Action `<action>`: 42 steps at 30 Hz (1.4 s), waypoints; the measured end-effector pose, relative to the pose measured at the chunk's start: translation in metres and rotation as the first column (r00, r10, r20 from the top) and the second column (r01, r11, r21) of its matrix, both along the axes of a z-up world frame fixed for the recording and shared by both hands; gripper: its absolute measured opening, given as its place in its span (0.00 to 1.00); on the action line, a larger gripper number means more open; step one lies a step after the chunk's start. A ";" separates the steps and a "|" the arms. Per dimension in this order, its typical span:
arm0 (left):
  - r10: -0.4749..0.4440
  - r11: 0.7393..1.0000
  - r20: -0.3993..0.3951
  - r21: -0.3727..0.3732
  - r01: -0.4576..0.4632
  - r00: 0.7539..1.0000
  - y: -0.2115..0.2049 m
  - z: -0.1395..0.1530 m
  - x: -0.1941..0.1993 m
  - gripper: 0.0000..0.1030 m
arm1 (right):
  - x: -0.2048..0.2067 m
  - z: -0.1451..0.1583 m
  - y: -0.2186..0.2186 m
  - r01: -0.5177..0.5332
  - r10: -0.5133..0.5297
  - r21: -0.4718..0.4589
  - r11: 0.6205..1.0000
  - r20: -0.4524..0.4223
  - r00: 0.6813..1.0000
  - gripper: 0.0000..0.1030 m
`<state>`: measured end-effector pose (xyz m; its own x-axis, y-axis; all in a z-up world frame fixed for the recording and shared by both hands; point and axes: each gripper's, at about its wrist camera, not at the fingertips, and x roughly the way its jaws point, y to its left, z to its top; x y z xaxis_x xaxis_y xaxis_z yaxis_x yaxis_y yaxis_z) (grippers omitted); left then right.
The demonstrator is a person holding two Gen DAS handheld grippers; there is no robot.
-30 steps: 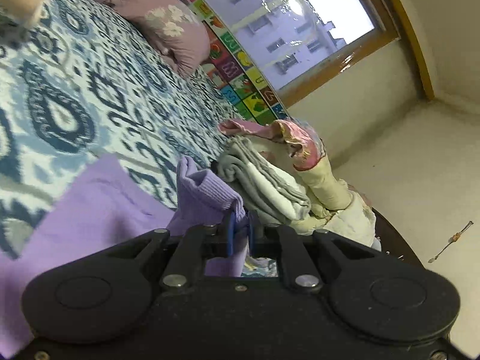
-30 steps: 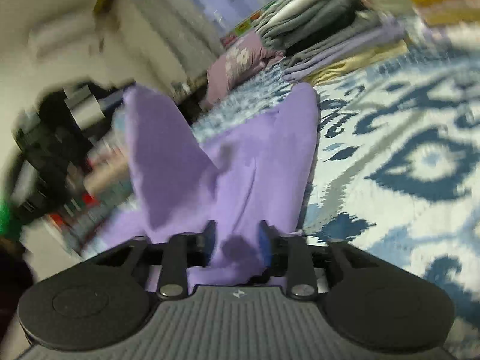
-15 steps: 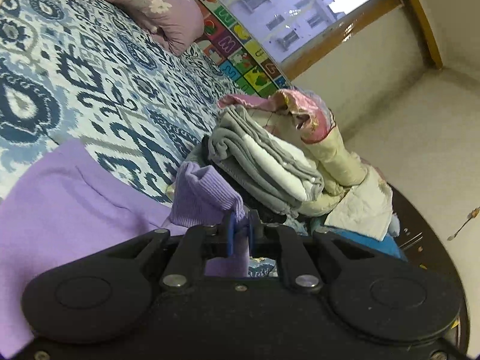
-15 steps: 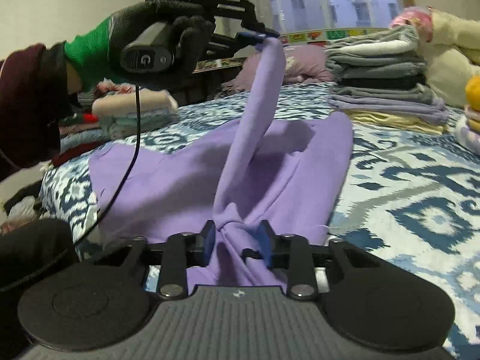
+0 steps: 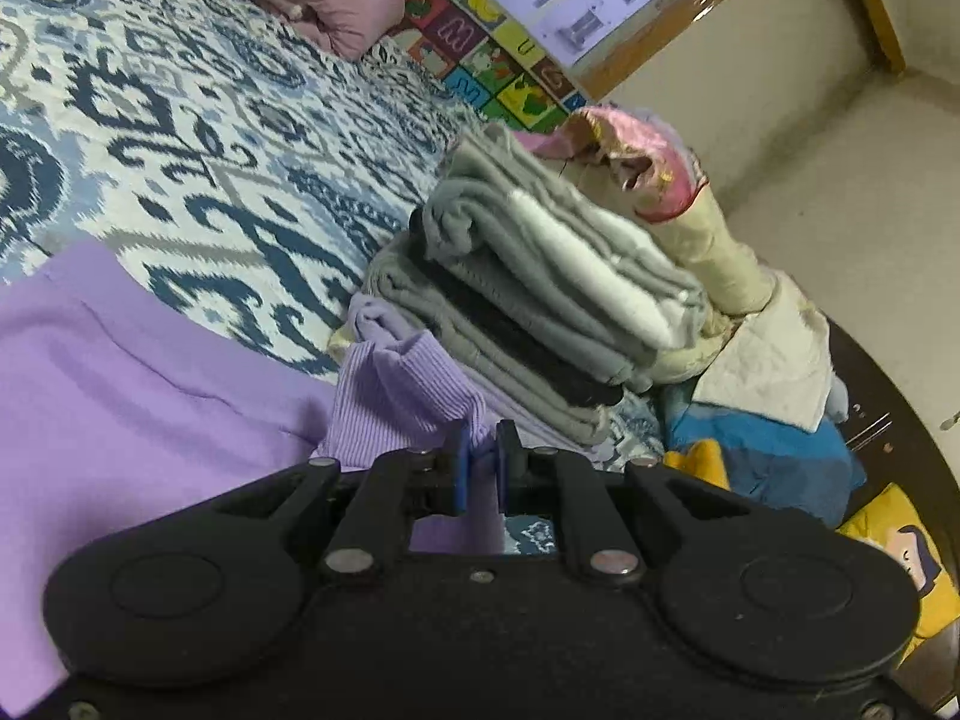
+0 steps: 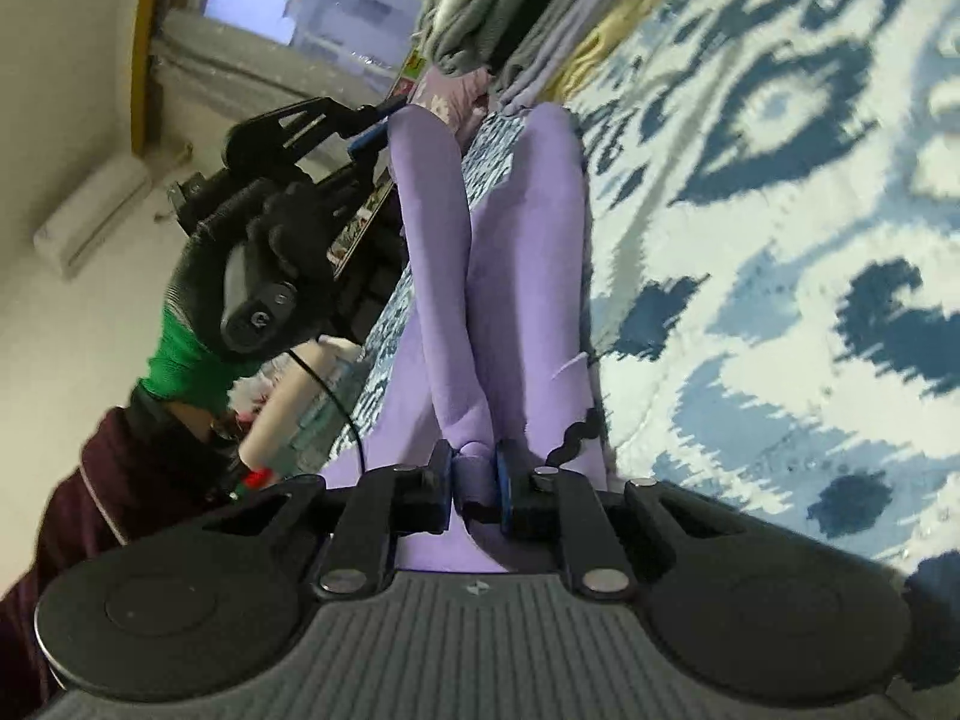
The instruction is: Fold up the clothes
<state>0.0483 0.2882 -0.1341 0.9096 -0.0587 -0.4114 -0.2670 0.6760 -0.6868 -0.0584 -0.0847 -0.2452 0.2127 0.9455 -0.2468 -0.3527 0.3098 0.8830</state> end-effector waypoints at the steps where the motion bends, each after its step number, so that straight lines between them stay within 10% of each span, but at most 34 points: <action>1: 0.000 1.000 -0.009 0.002 0.001 1.000 -0.001 -0.003 0.004 0.06 | 0.000 -0.001 -0.001 0.004 -0.004 0.012 1.000 -0.017 1.000 0.15; 17: -0.046 0.947 -0.298 0.292 0.136 0.954 -0.046 -0.044 0.086 0.10 | 0.004 -0.012 -0.014 0.021 -0.006 0.107 0.994 -0.136 0.991 0.13; 19: -0.083 0.944 -0.281 0.287 0.166 0.956 -0.044 -0.037 0.084 0.25 | 0.008 -0.013 -0.013 0.020 -0.003 0.111 0.994 -0.148 0.989 0.13; 24: -0.044 0.938 -0.197 0.329 0.108 0.979 -0.011 -0.012 0.050 0.26 | 0.010 -0.013 -0.013 0.031 -0.009 0.119 0.992 -0.178 0.984 0.13; 30: -0.048 0.960 -0.274 0.252 0.120 0.960 0.013 -0.038 0.038 0.29 | 0.010 -0.013 -0.013 0.037 -0.014 0.119 0.992 -0.185 0.983 0.13; 42: -0.011 0.942 -0.222 0.325 0.084 0.975 0.012 -0.040 0.028 0.12 | 0.017 -0.012 -0.007 0.036 -0.015 0.113 0.993 -0.180 0.984 0.13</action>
